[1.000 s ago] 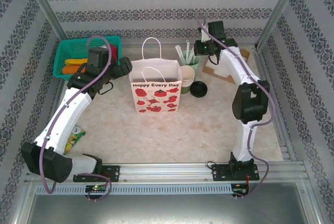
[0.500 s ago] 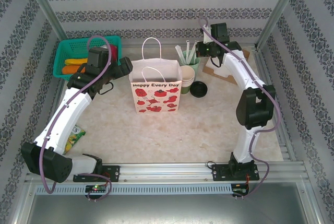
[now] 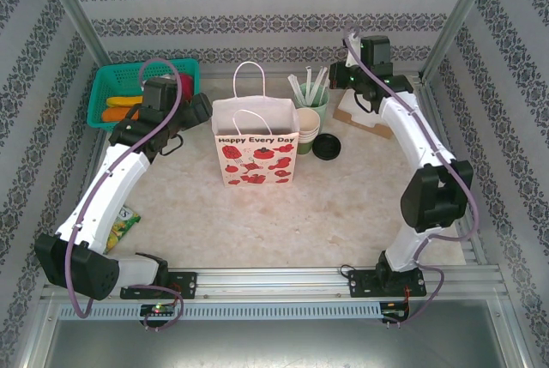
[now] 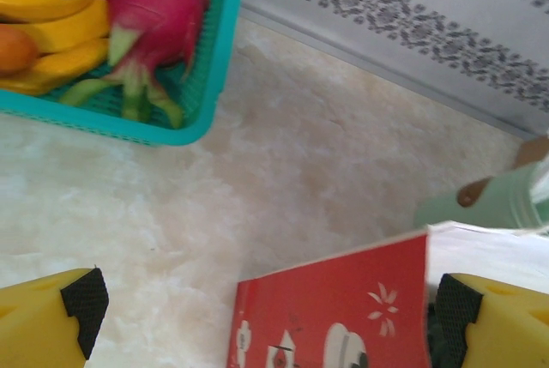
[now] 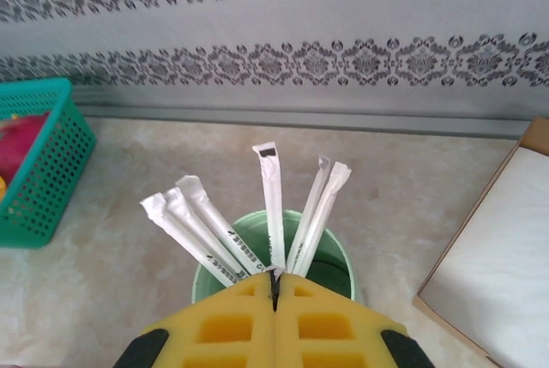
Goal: Pack the takeout coffee
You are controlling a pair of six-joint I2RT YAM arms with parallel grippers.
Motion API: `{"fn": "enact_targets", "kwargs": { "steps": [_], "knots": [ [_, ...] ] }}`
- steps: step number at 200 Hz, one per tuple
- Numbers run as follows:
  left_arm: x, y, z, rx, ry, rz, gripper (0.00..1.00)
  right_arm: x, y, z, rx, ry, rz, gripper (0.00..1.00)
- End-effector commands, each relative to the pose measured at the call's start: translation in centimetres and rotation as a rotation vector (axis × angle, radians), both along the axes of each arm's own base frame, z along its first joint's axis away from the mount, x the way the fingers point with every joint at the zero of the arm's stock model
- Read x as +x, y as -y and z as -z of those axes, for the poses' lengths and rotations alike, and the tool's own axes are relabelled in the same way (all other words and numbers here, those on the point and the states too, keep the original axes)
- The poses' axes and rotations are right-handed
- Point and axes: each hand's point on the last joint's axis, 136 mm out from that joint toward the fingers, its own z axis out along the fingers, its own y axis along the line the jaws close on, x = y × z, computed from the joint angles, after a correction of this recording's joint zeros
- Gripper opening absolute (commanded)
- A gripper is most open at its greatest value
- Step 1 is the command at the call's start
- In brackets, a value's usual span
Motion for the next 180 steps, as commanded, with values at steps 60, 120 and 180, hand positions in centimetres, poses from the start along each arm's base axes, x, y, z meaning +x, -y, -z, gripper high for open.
{"fn": "enact_targets", "kwargs": {
  "steps": [60, 120, 180],
  "knots": [
    [-0.2, -4.1, 2.7, 0.016, -0.088, -0.211, 1.00, -5.7, 2.6, -8.2, 0.173, 0.094, 0.177, 0.00],
    [0.5, -3.0, 5.0, -0.012, -0.153, -0.170, 1.00, -10.7, 3.9, -13.7, 0.306, 0.124, 0.256, 0.00],
    [1.2, -1.5, 7.2, -0.069, -0.208, -0.130, 1.00, -16.8, 0.6, -20.2, 0.485, 0.228, 0.014, 0.00]
  ]
}}
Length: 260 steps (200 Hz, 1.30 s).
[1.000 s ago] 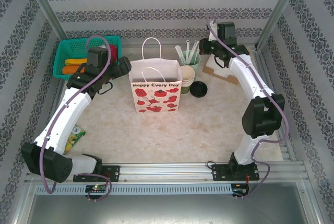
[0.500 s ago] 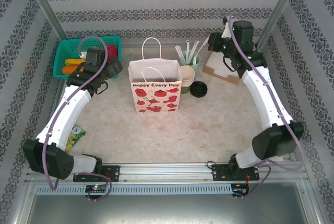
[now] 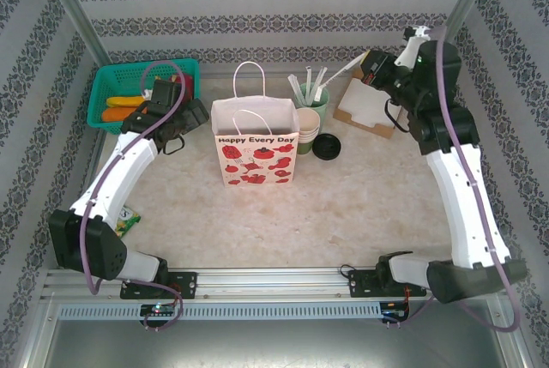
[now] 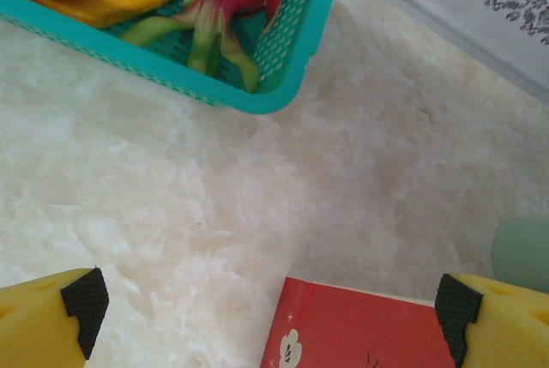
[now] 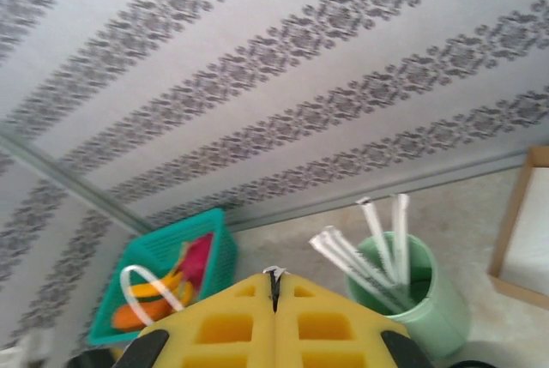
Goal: Pack the takeout coffee
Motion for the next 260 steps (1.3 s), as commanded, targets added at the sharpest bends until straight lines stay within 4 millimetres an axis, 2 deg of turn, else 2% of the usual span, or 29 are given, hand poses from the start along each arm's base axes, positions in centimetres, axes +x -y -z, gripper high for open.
{"fn": "enact_targets", "kwargs": {
  "steps": [1, 25, 46, 88, 132, 193, 228, 260],
  "knots": [
    [0.0, 0.2, 1.3, -0.037, -0.040, -0.007, 1.00, -3.0, -2.0, -3.4, 0.085, 0.083, -0.138, 0.00],
    [0.2, 0.7, 1.7, -0.056, -0.052, 0.008, 1.00, -3.9, -5.0, -3.8, 0.104, 0.103, -0.291, 0.00],
    [0.4, 1.0, 1.9, -0.069, -0.055, 0.018, 1.00, -4.0, -8.4, -2.9, 0.061, 0.119, -0.422, 0.00],
    [0.4, 1.6, 2.1, -0.096, -0.061, 0.035, 1.00, -3.0, -13.8, -0.3, -0.044, 0.159, -0.538, 0.00],
    [0.3, 1.8, 2.1, -0.107, -0.066, 0.047, 1.00, -1.7, -18.3, 4.6, -0.070, 0.125, -0.643, 0.00],
    [0.2, 2.0, 2.2, -0.121, -0.072, 0.048, 1.00, 0.4, -22.4, 10.0, -0.142, 0.118, -0.719, 0.00],
    [0.2, 2.0, 2.0, -0.122, -0.068, 0.047, 1.00, 0.2, -24.9, 13.4, -0.207, 0.110, -0.824, 0.00],
    [0.1, 2.0, 2.1, -0.121, -0.074, 0.046, 1.00, 0.8, -25.9, 15.8, -0.226, 0.076, -0.852, 0.00]
  ]
}}
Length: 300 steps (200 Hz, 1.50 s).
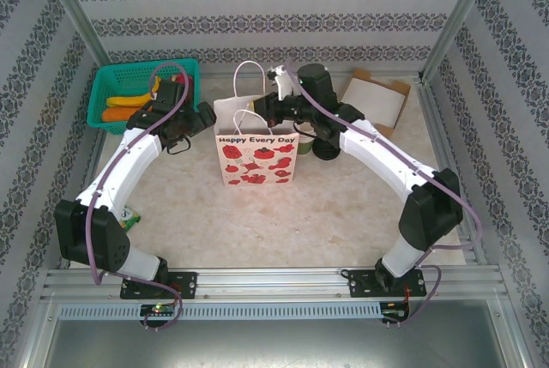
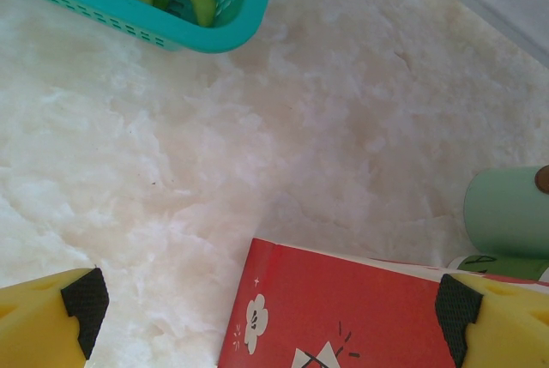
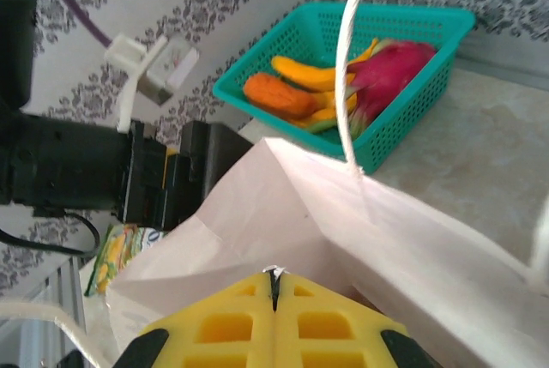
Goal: Pack the takeout coffee
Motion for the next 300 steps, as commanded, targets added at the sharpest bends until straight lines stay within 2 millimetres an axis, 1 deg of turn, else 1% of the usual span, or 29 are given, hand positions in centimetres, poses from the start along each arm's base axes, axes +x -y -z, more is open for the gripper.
{"fn": "enact_targets", "kwargs": {
  "steps": [1, 30, 59, 77, 97, 112, 140, 155, 186, 224, 238, 253, 262, 274, 291, 300],
  "knots": [
    [-0.1, -0.3, 0.3, -0.015, -0.014, -0.022, 1.00, -0.1, -1.2, 0.4, -0.003, 0.054, -0.065, 0.00],
    [-0.2, -0.3, 0.4, -0.016, -0.017, -0.021, 1.00, 0.6, -2.1, 2.5, -0.024, 0.007, -0.088, 0.00],
    [-0.3, -0.4, 0.4, -0.007, -0.020, -0.020, 1.00, 1.0, -2.5, 4.0, -0.046, -0.027, -0.088, 0.01],
    [-0.3, -0.5, 0.4, -0.003, -0.021, -0.021, 1.00, 1.5, -2.0, 4.5, -0.074, -0.035, -0.046, 0.07],
    [-0.3, -0.5, 0.4, -0.001, -0.020, -0.021, 1.00, 2.0, -1.0, 5.2, -0.116, -0.042, 0.013, 0.10],
    [-0.2, -0.6, 0.5, 0.001, -0.021, -0.023, 1.00, 1.9, -0.5, 5.3, -0.124, -0.055, 0.024, 0.13],
    [-0.2, -0.6, 0.4, 0.006, -0.019, -0.021, 1.00, 1.7, 0.4, 5.3, -0.150, -0.063, 0.057, 0.24],
    [-0.2, -0.8, 0.5, 0.012, -0.022, -0.026, 1.00, 1.7, 0.9, 4.8, -0.144, -0.066, 0.087, 0.27],
    [-0.3, -0.9, 0.3, 0.016, -0.019, -0.028, 1.00, 1.1, 1.1, 3.4, -0.107, -0.074, 0.081, 0.35],
    [-0.3, -1.0, 0.1, 0.021, -0.012, -0.028, 1.00, 0.1, 1.9, 0.8, -0.090, -0.036, 0.085, 0.43],
    [-0.3, -0.9, 0.0, 0.020, -0.008, -0.024, 1.00, -0.3, 2.4, -0.1, -0.089, -0.024, 0.089, 0.48],
    [-0.2, -0.9, -0.1, 0.020, -0.006, -0.022, 1.00, -0.5, 3.2, -1.0, -0.084, -0.011, 0.107, 0.54],
    [-0.2, -0.8, -0.1, 0.020, -0.004, -0.020, 1.00, -0.5, 3.9, -1.7, -0.077, 0.000, 0.129, 0.60],
    [-0.2, -0.9, -0.2, 0.021, -0.001, -0.023, 1.00, -0.6, 4.8, -2.6, -0.065, 0.012, 0.154, 0.62],
    [-0.2, -1.0, -0.2, 0.023, 0.001, -0.026, 1.00, -0.3, 6.7, -3.8, -0.052, 0.028, 0.224, 0.65],
    [-0.2, -0.9, -0.3, 0.023, 0.007, -0.023, 0.99, -0.1, 8.0, -4.2, -0.052, 0.033, 0.268, 0.67]
  ]
}}
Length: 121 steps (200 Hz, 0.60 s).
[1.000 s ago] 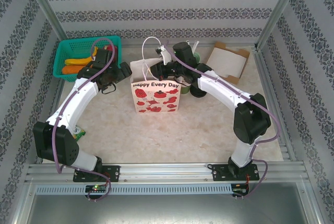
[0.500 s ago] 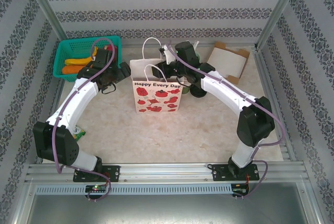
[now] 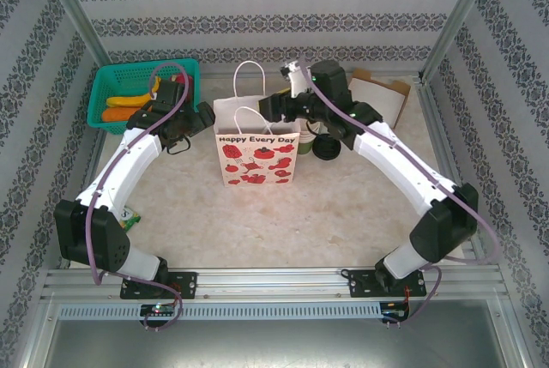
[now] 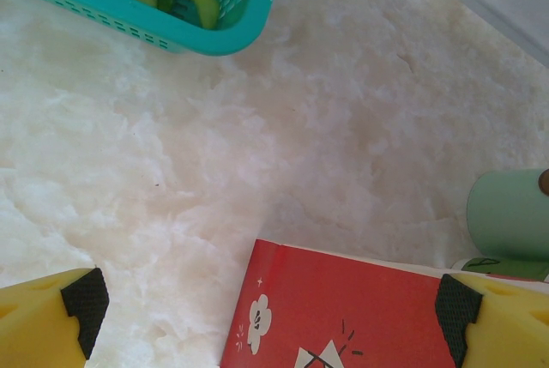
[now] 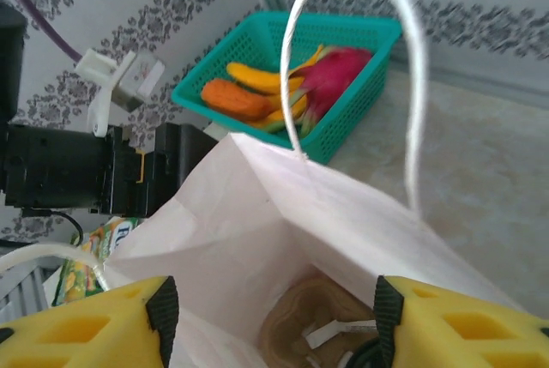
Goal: Pack the takeout coffee
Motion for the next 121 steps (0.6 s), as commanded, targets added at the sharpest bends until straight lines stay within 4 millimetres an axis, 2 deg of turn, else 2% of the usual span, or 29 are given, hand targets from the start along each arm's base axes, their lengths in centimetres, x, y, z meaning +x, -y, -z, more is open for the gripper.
{"fn": "enact_targets", "kwargs": {
  "steps": [1, 21, 24, 27, 31, 55, 88, 103, 121],
  "knots": [
    [-0.2, -0.8, -0.3, 0.016, 0.007, -0.019, 0.99, 0.4, 3.3, -1.3, 0.005, 0.017, 0.122, 0.68],
    [0.1, -0.1, -0.6, 0.001, 0.030, 0.023, 1.00, 1.4, 7.0, -1.1, 0.005, 0.015, 0.256, 0.73],
    [0.1, -0.1, -0.7, -0.002, 0.034, 0.028, 1.00, 1.6, 7.7, -1.0, 0.003, 0.015, 0.284, 0.81],
    [0.1, 0.0, -0.8, -0.005, 0.040, 0.029, 0.99, 1.9, 8.5, -0.8, -0.003, 0.014, 0.319, 0.93],
    [0.2, 0.0, -0.9, -0.008, 0.047, 0.031, 1.00, 2.3, 9.7, -0.6, -0.010, 0.011, 0.371, 0.97],
    [0.1, -0.4, -1.5, -0.008, 0.096, 0.007, 1.00, 3.7, 17.7, 2.5, -0.082, -0.031, 0.673, 0.98],
    [-0.3, -1.5, -2.4, 0.016, 0.151, -0.046, 1.00, 4.4, 28.2, 8.7, -0.116, -0.236, 0.952, 0.98],
    [-0.5, -1.9, -2.7, 0.024, 0.167, -0.066, 0.99, 4.6, 31.9, 11.4, -0.152, -0.338, 1.013, 0.98],
    [-0.6, -2.3, -2.8, 0.032, 0.176, -0.090, 0.99, 5.2, 35.0, 14.1, -0.231, -0.427, 1.031, 0.97]
  ]
}}
